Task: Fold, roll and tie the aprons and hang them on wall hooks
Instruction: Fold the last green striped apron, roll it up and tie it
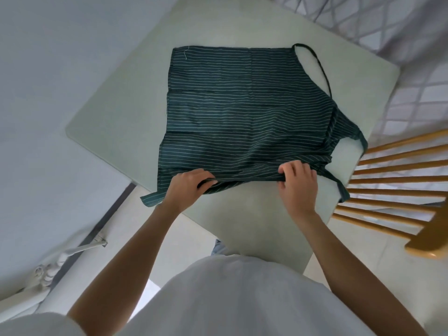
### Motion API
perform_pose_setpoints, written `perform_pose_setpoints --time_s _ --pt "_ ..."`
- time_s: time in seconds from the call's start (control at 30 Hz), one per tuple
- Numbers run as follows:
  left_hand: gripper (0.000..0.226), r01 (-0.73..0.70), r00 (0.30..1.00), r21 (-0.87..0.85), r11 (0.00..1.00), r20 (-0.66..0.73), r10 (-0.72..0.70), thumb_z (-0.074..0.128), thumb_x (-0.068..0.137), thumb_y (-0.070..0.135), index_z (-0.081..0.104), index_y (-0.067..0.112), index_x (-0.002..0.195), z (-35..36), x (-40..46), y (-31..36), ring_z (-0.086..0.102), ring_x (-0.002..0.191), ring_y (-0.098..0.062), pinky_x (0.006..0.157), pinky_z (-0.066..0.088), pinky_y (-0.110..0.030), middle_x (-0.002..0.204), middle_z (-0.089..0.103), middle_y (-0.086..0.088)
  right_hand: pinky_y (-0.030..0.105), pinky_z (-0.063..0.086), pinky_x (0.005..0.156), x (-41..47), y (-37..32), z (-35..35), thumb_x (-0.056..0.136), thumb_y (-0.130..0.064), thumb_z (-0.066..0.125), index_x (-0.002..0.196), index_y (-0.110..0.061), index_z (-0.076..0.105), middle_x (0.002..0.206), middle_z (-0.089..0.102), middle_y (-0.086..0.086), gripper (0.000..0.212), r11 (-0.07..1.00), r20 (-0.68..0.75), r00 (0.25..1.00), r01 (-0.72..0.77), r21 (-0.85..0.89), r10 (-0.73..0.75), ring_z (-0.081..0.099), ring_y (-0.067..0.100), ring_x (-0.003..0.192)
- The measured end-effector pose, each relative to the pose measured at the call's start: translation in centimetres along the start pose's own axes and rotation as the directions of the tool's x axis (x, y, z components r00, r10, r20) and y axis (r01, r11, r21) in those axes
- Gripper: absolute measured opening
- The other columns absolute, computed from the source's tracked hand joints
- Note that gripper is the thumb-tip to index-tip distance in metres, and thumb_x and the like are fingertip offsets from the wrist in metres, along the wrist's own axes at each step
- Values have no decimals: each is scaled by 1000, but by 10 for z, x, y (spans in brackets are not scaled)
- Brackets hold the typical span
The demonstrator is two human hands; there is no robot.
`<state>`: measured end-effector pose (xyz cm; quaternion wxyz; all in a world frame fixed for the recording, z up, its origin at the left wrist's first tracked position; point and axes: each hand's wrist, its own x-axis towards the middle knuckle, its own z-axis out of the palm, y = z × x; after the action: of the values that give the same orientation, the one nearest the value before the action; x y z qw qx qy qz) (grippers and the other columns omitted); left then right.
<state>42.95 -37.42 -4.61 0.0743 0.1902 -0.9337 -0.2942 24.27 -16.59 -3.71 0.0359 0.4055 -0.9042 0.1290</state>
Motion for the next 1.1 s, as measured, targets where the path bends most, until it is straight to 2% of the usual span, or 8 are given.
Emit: perform_pose_setpoints --time_s 0.1,0.2,0.4,0.6,0.73,0.83,0.93,1.1 --pt "37 -40 999 -3 999 -36 39 44 91 42 71 17 92 4 -1 15 62 65 -8 51 49 -21 83 69 7 33 40 67 -8 14 -4 69 1 69 89 -12 60 89 60 7 26 961 -54 963 -256 110 263 54 25 78" --pt "28 -10 993 32 999 -120 13 52 90 36 71 15 89 1 -7 18 62 64 -9 53 44 -16 80 70 5 33 48 76 -8 34 -13 81 -1 62 100 -14 64 100 62 7 22 778 -23 843 -484 402 537 59 25 91" --pt "43 -18 1000 109 994 -17 20 41 88 48 72 19 93 -1 -34 24 62 70 -13 54 46 -23 84 66 7 34 46 94 -33 69 -57 84 -5 53 107 -7 66 108 67 8 26 886 -61 998 8 464 22 59 21 104" --pt "22 -126 986 138 982 127 109 59 88 36 74 22 95 19 -70 41 64 80 -14 60 47 -24 97 68 7 19 48 82 -79 74 -89 83 11 43 102 -4 66 105 64 5 32 811 -144 990 93 578 -11 59 16 97" --pt "18 -38 983 189 981 184 2 60 89 33 72 26 101 29 -96 39 64 89 -15 67 54 -34 104 65 10 23 51 81 -102 78 -87 89 4 45 96 -3 69 103 66 5 26 856 -226 974 93 508 29 62 17 97" --pt "33 37 941 226 973 319 -109 57 87 47 65 30 114 38 -109 42 58 105 -13 83 51 -34 119 58 10 26 53 64 -134 86 -74 92 -8 40 100 -7 71 94 70 8 32 910 -93 993 104 402 -73 65 18 81" --pt "43 69 900 249 966 402 -168 50 87 56 60 31 121 51 -111 51 50 119 -15 95 45 -41 130 53 7 23 52 69 -169 100 -56 90 -1 49 105 -12 71 100 70 6 29 944 165 983 21 328 -79 67 21 86" --pt "47 43 938 212 976 327 -113 34 93 51 63 23 116 69 -85 57 48 121 -19 102 40 -42 127 58 -1 29 44 93 -191 114 -38 91 -11 53 127 -25 57 144 40 -4 38 955 625 781 -193 225 10 40 18 128"
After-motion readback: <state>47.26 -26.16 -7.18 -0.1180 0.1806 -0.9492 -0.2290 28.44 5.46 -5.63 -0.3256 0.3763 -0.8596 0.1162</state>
